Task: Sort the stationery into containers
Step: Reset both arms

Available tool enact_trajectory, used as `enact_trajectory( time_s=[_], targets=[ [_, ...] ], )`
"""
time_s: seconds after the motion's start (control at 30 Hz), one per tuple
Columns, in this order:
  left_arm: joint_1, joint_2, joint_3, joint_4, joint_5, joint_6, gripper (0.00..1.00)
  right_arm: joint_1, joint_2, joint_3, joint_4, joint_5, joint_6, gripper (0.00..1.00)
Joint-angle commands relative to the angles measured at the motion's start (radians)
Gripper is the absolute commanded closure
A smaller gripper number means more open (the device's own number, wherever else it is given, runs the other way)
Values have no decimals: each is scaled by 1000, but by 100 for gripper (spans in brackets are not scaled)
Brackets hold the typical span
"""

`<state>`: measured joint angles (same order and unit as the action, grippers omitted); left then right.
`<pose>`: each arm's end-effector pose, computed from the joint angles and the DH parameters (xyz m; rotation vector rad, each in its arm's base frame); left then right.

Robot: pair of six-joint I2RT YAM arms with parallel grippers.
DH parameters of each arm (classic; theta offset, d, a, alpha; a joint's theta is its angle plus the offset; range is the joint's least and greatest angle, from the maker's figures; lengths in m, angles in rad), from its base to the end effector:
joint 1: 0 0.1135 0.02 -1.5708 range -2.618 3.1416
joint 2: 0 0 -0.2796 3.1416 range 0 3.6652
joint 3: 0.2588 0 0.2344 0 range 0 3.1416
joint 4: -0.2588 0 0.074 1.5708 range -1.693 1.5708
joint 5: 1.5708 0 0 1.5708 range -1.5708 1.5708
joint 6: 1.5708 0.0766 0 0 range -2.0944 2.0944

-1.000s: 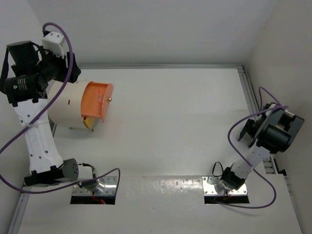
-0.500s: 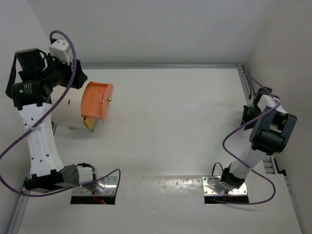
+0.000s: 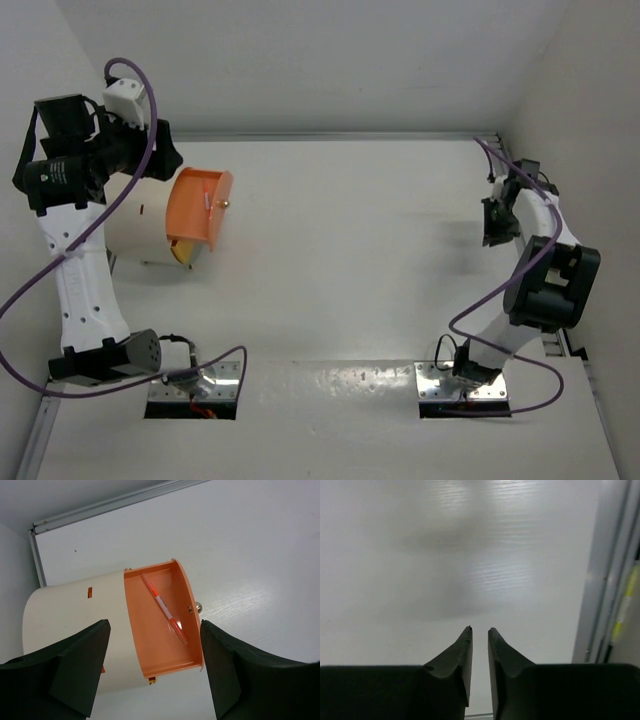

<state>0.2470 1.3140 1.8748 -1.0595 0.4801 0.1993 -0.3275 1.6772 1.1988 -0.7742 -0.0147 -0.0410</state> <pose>0.2352 0.0228 0.4874 0.2424 2.0007 -0.2139 0.3086 -0.1037 0.1974 0.4001 2.7970 -0.0627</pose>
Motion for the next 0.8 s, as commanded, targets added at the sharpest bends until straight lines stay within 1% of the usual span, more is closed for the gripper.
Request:
enact_trajectory(
  time_s=[0.0, 0.1, 0.2, 0.3, 0.33, 0.37, 0.4, 0.43, 0.5, 0.53, 0.6, 0.63, 0.67, 0.7, 0.77],
  targets=[
    [-18, -2, 34, -2, -3, 11, 21, -7, -47, -24, 79, 149, -101, 83],
    [-31, 7, 37, -3, -15, 6, 21, -57, -40, -36, 136, 203, -192, 87],
    [-44, 16, 40, 0, -21, 5, 21, -117, -27, -47, 171, 229, -253, 87],
    [-55, 22, 44, 0, -23, -1, 21, -157, -16, -21, 136, 177, -264, 85],
    [-54, 24, 44, 0, -26, -4, 20, -159, -13, -9, 97, 126, -252, 81],
    [-52, 24, 43, 0, -26, -15, 17, -157, -13, 16, 73, 96, -241, 77],
    [-52, 25, 41, 0, -31, -20, 5, -150, -16, 28, 47, 60, -229, 73],
    [-51, 25, 37, -2, -46, -27, 4, -140, -25, 41, 3, -18, -194, 57],
    [-51, 33, 37, -7, -52, -35, 0, -95, -40, 76, -39, -85, -156, 45],
    [-48, 34, 41, -10, -52, -38, 0, -76, -59, 91, -69, -137, -116, 36],
    [-43, 45, 50, -20, -57, -41, 0, -15, -74, 145, -94, -186, -77, 31],
    [-41, 48, 52, -20, -55, -47, 0, 4, -91, 166, -108, -203, -32, 28],
    [-38, 50, 52, -20, -54, -52, 0, 37, -96, 215, -129, -241, 7, 27],
    [-38, 51, 50, -20, -52, -52, 0, 50, -99, 241, -129, -264, 7, 26],
    [-35, 57, 50, -17, -57, -60, 0, 77, -109, 318, -152, -297, 79, 25]
  ],
)
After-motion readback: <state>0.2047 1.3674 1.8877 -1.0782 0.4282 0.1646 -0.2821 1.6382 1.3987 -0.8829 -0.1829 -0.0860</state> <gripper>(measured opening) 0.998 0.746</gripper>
